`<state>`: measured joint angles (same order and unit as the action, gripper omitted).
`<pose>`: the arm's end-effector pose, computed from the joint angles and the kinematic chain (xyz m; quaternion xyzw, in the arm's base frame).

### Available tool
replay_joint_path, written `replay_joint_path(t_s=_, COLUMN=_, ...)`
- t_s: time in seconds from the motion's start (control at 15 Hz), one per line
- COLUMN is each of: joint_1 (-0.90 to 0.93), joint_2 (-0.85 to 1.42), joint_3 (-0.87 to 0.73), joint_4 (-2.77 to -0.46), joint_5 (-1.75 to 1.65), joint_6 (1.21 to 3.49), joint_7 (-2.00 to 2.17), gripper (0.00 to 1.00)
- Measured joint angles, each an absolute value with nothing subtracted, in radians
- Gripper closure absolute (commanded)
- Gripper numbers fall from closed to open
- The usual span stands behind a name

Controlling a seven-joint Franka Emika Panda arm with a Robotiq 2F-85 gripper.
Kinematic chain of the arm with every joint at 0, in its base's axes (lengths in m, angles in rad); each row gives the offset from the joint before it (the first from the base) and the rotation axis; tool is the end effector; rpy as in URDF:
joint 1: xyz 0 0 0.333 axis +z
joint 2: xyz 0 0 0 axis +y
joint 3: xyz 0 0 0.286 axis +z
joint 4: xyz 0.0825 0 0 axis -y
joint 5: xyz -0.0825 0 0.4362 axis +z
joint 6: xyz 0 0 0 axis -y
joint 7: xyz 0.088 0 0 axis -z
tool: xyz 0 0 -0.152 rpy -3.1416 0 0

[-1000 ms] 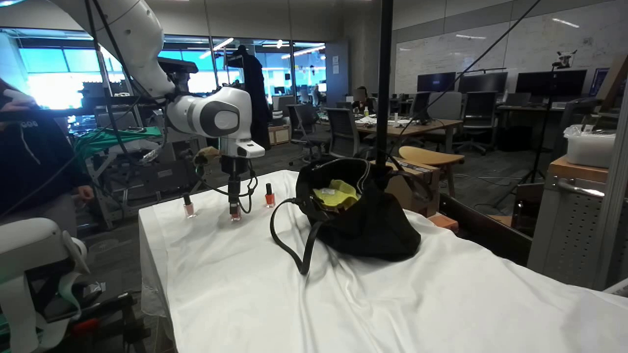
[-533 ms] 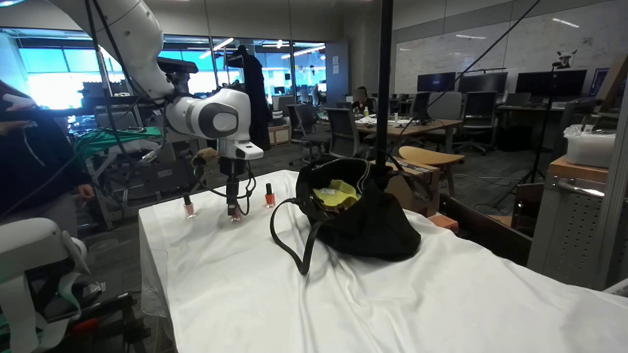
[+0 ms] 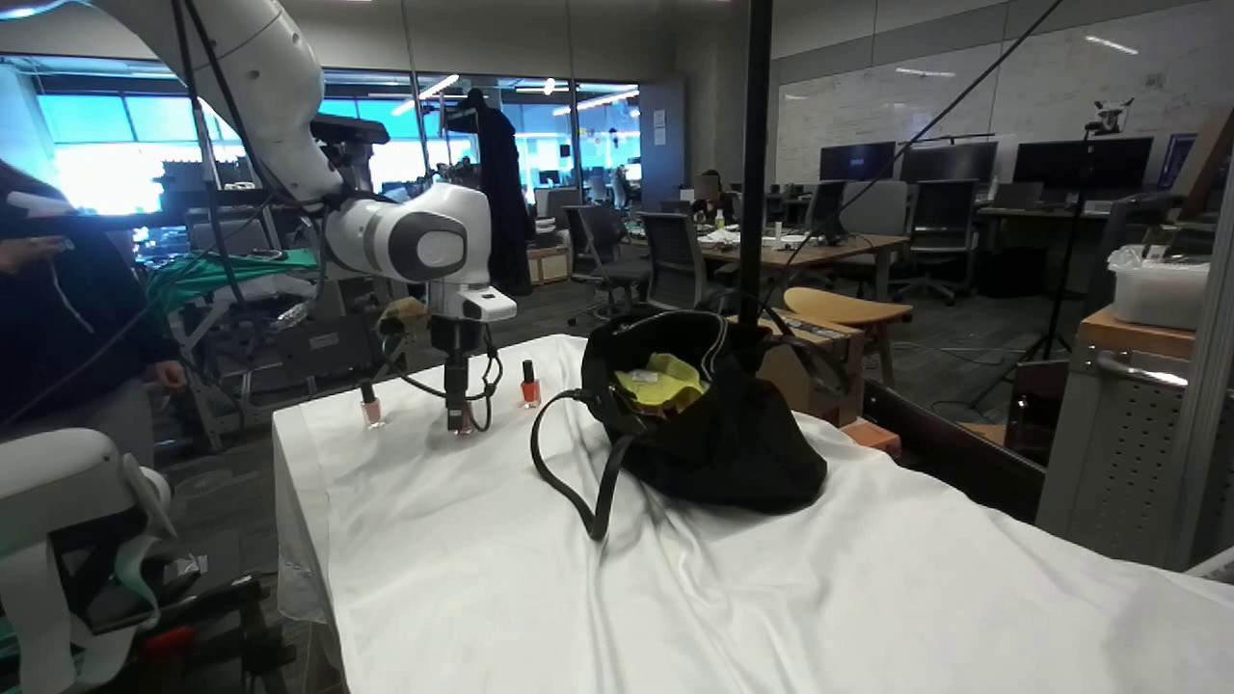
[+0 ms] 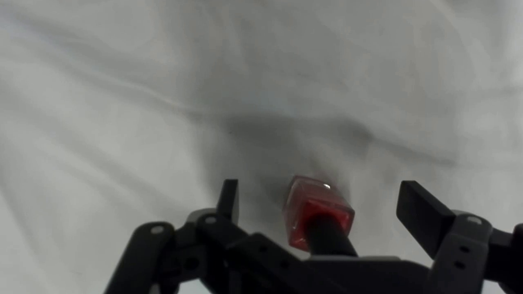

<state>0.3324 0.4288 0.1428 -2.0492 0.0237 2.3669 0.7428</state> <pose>0.5298 0.2801 0.1079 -0.9870 0.1467 0.0655 0.0003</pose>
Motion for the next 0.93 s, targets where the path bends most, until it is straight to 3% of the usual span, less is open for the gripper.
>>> replay_joint_path(t_s=0.53, joint_1=0.33, joint_2=0.437, joint_3=0.143, joint_4=-2.05, joint_5=0.028, joint_6=2.401, joint_7=0.708, gripper=0.02)
replay_joint_path(t_s=0.6, joint_1=0.33, joint_2=0.437, joint_3=0.143, joint_4=-2.05, joint_5=0.03, joint_6=2.402, joint_7=0.705, gripper=0.19)
replay_joint_path(t_s=0.93, joint_1=0.327, joint_2=0.438, joint_3=0.143, joint_4=-2.051, joint_5=0.048, joint_6=2.402, joint_7=0.698, gripper=0.5)
